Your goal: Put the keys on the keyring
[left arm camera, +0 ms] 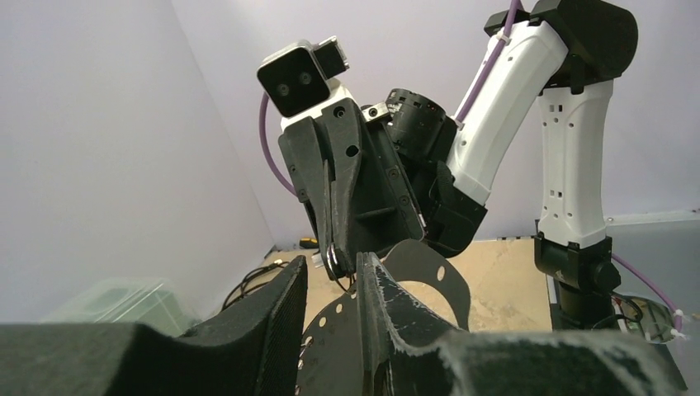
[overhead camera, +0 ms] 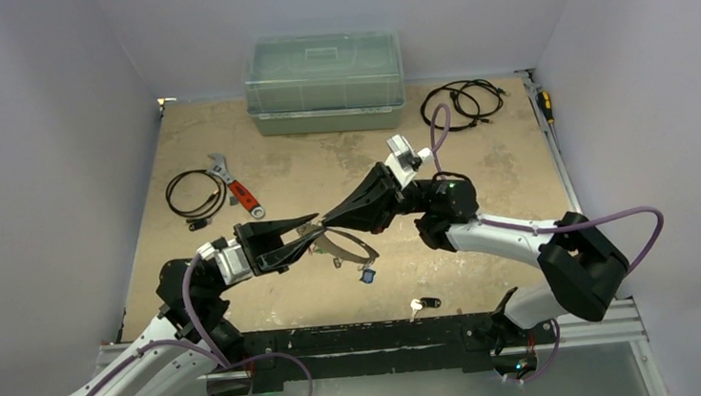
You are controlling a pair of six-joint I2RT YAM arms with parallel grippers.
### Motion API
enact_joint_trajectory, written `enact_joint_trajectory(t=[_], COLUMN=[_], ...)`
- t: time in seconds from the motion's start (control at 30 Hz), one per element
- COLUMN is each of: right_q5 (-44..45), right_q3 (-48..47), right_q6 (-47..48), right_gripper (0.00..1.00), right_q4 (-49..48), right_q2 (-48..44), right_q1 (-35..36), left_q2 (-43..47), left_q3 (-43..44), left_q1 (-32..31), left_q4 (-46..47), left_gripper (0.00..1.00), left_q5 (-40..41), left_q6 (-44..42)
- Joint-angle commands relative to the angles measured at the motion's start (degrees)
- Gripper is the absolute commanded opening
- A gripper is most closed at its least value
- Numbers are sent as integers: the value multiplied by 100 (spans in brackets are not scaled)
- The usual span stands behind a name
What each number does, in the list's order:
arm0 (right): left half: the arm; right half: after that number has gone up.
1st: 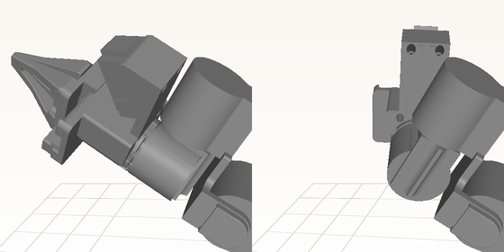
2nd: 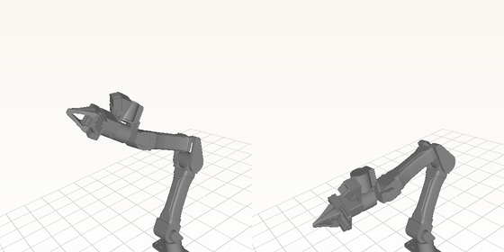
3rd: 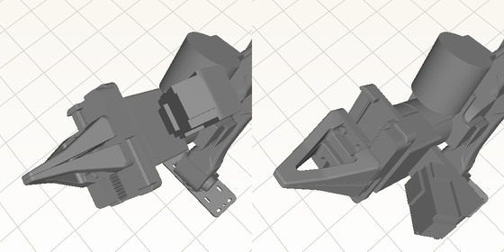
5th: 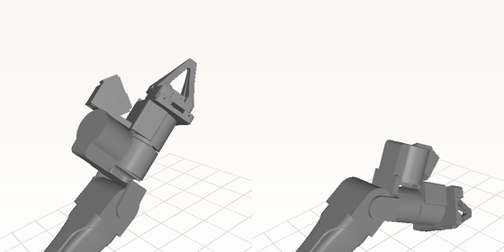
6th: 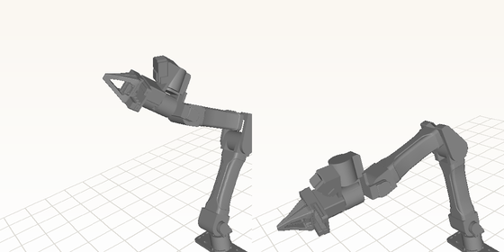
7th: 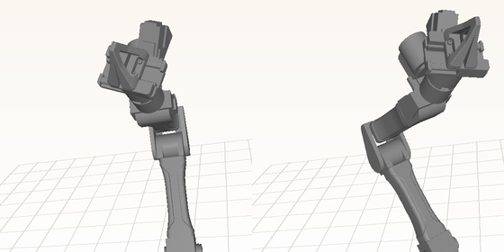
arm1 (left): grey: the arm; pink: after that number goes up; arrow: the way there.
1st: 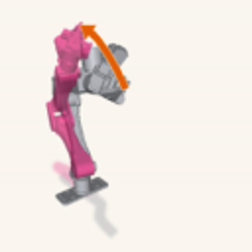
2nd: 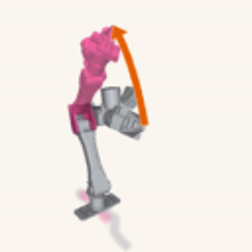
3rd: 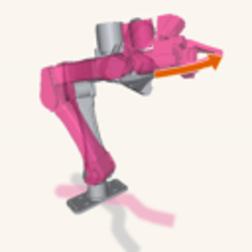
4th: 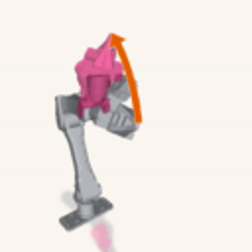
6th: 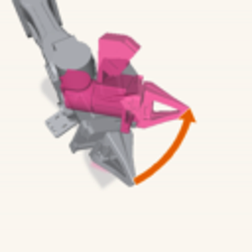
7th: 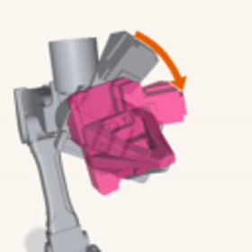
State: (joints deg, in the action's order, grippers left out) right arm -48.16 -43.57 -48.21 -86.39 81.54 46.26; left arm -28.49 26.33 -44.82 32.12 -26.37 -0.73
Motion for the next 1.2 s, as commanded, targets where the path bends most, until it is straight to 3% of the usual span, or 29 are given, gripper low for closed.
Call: enact_joint_trajectory(t=[0.0,0.27,0.63,1.17], right_q5=[-118,-431,-1410,-2768], right_q3=[-342,-475,-818,-1094], right_q6=[-97,-149,-636,-1339], right_gripper=[0,0,0,6], right_q4=[-1864,-1873,-1872,-1700], right_q2=[-73,34,277,586], right_q1=[59,199,269,121], left_q2=[-84,-228,-236,-689], left_q3=[24,96,686,2254], left_q1=[-36,-25,-26,-26], left_q4=[211,119,-1093,-3524], left_gripper=[24,0,0,0], left_q5=[-84,-162,246,33], left_q6=[-74,-61,-37,-307])
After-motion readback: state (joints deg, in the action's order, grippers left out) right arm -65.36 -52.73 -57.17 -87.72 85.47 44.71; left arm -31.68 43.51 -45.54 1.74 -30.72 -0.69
